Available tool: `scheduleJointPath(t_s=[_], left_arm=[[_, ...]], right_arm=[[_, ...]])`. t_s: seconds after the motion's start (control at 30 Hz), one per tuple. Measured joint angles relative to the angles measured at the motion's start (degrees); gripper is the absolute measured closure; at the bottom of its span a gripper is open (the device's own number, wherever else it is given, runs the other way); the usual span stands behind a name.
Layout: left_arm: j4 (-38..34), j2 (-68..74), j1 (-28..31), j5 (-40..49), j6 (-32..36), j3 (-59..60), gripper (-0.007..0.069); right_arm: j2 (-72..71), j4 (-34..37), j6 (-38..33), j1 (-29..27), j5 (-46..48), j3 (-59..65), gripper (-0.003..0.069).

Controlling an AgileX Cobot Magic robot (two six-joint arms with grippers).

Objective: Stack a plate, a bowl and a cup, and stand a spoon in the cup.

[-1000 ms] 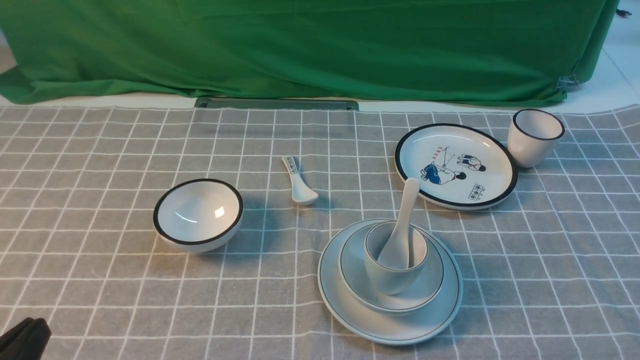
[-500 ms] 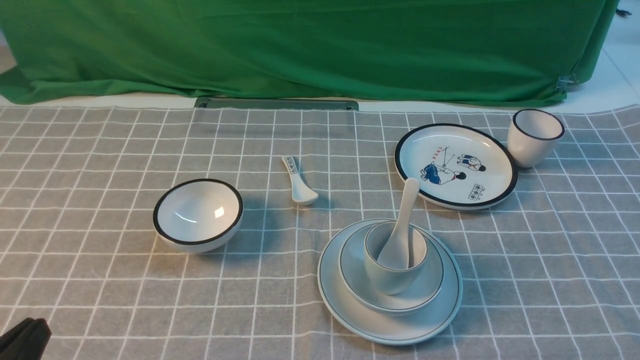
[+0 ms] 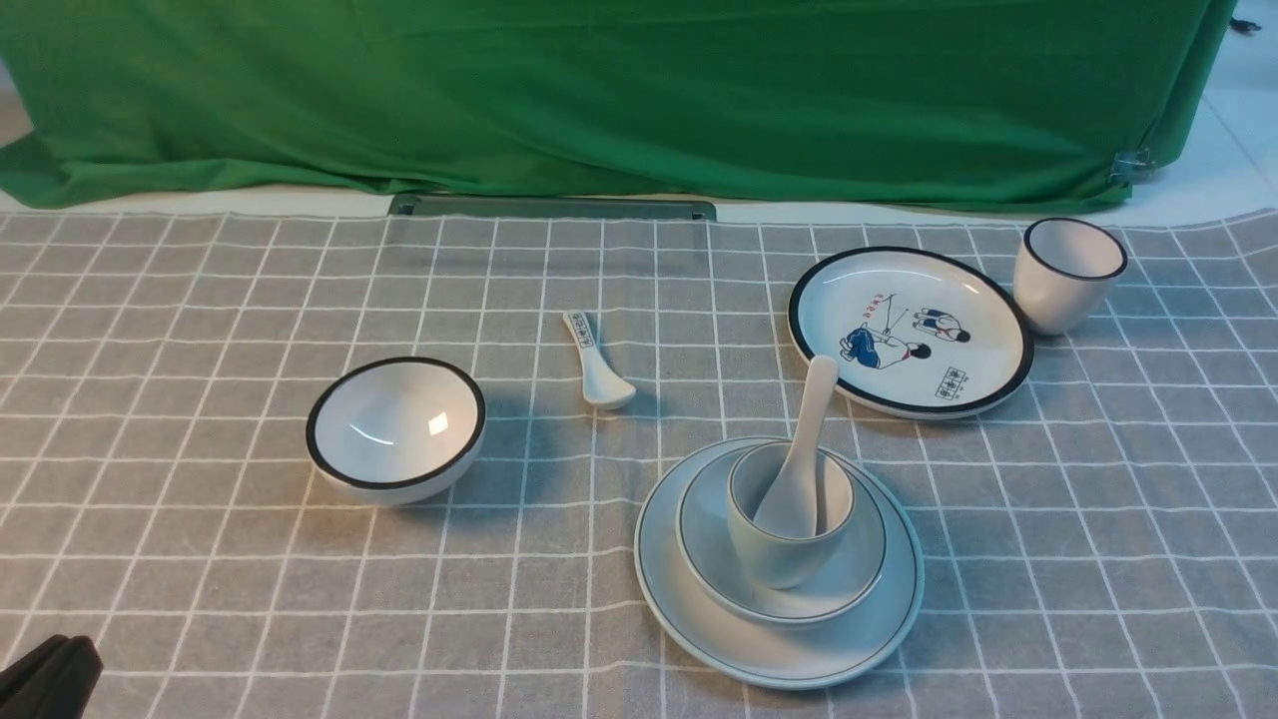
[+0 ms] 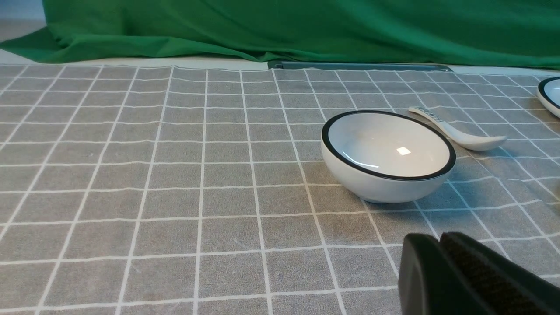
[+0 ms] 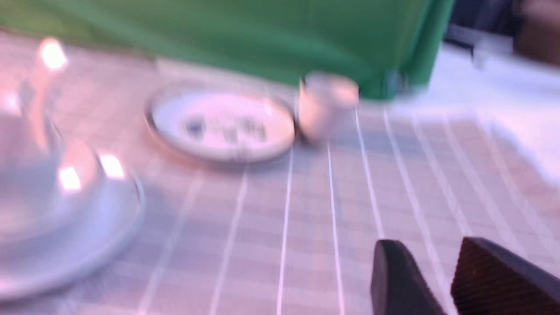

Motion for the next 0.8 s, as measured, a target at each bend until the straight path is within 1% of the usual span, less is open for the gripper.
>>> scheduleJointPath(t_s=[0.07, 0.17, 0.8], left_arm=[[0.0, 0.0, 0.0, 0.0, 0.0, 0.0, 0.0607], [0.1, 0.0, 0.0, 0.0, 0.0, 0.0, 0.0607], [0.1, 0.0, 0.0, 0.0, 0.0, 0.0, 0.0607]], right_arm=[[0.05, 0.0, 0.76, -0.58, -0.57, 2.92, 0.0415], [0.05, 0.0, 1.02, -0.73, 2.22, 3.69, 0.0415], [0.05, 0.0, 1.84, -0.73, 2.17, 3.69, 0.0415]])
